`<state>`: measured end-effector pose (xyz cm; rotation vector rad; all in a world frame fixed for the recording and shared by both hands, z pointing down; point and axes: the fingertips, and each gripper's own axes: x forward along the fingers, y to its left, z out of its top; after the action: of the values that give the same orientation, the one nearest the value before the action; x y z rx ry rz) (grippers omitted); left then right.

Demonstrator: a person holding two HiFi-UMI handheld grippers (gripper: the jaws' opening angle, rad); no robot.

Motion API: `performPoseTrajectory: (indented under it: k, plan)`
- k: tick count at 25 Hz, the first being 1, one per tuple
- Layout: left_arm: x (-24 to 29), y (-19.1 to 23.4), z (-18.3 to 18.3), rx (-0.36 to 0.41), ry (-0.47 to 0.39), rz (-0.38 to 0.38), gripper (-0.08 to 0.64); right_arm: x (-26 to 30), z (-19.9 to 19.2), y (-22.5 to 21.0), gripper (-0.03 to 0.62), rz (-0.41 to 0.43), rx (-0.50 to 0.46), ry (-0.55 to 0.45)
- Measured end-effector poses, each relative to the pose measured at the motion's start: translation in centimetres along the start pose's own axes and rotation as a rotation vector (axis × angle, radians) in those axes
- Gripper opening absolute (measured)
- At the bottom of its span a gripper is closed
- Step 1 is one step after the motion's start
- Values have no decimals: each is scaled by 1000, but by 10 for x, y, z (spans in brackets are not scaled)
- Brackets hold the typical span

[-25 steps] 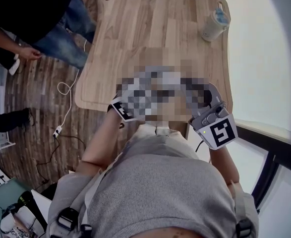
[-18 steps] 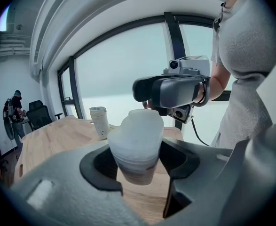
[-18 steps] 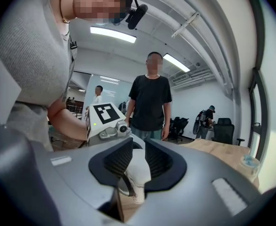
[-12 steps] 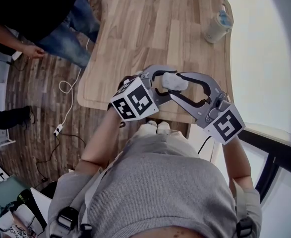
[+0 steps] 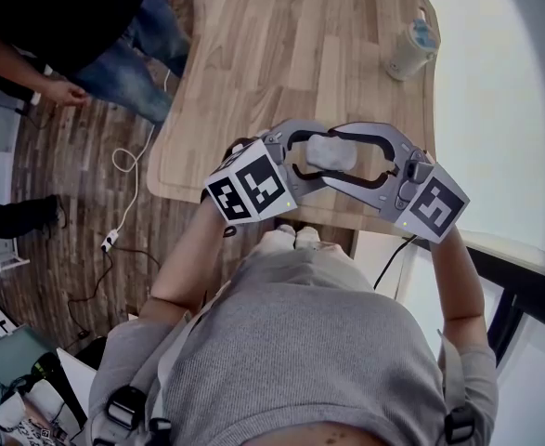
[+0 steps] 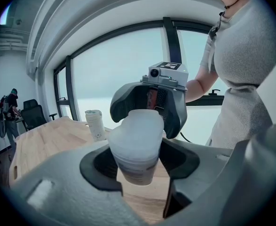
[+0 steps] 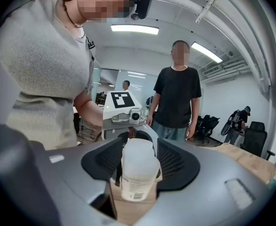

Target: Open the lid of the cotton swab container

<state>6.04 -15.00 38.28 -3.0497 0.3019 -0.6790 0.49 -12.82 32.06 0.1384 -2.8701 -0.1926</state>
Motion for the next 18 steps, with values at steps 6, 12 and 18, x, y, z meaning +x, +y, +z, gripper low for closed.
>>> performPoseTrajectory:
  k: [6,12,18]
  plan:
    - [-3,-1,1,-4,-3,0,247,1,2,1,219,32,37,-18]
    - [-4,-3,0,11,-2,4,246,3,3,2,213,62,61,-24]
    - [-7,-2,2,-1,-13,4,245,5,3,1,212,71,105,-9]
